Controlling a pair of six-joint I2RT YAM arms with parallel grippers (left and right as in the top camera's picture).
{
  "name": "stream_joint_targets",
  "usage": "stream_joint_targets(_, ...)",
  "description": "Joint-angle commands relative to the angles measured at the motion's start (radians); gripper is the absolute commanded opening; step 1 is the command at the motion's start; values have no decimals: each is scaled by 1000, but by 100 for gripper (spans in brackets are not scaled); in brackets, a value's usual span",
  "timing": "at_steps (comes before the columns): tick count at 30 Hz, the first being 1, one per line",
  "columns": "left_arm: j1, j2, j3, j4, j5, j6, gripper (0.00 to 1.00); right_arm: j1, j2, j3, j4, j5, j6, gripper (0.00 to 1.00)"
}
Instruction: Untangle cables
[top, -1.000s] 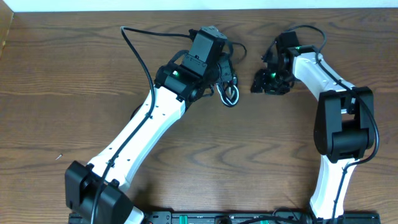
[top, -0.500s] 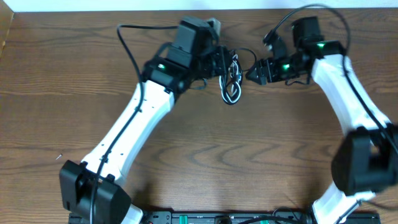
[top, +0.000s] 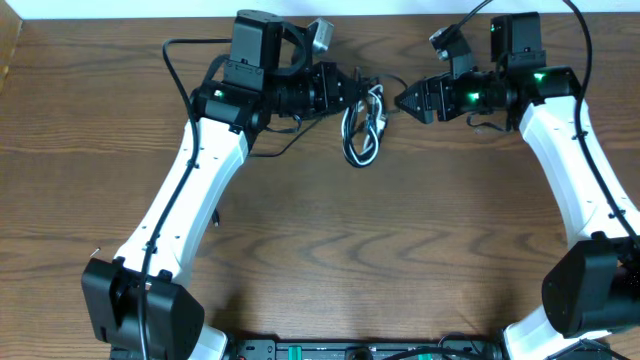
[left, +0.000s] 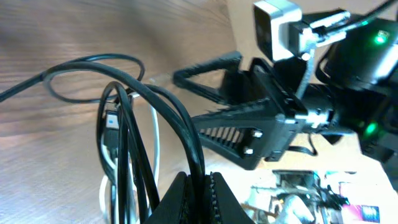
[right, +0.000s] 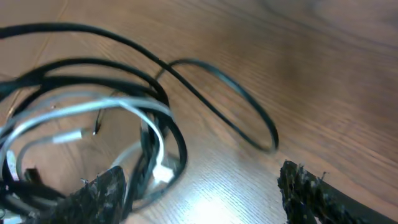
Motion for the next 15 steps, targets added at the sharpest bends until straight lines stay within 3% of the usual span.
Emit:
stream_joint_targets(1, 2, 1, 9, 12, 71, 24, 8, 43, 17, 4, -1, -33, 8, 73)
stream_joint_targets(11, 2, 1, 9, 138, 71, -78, 8, 148, 157, 4, 26, 105, 302, 59)
stream_joint_targets(15, 6, 0, 9, 198, 72, -121, 7, 149, 215, 4, 10, 287, 474, 50)
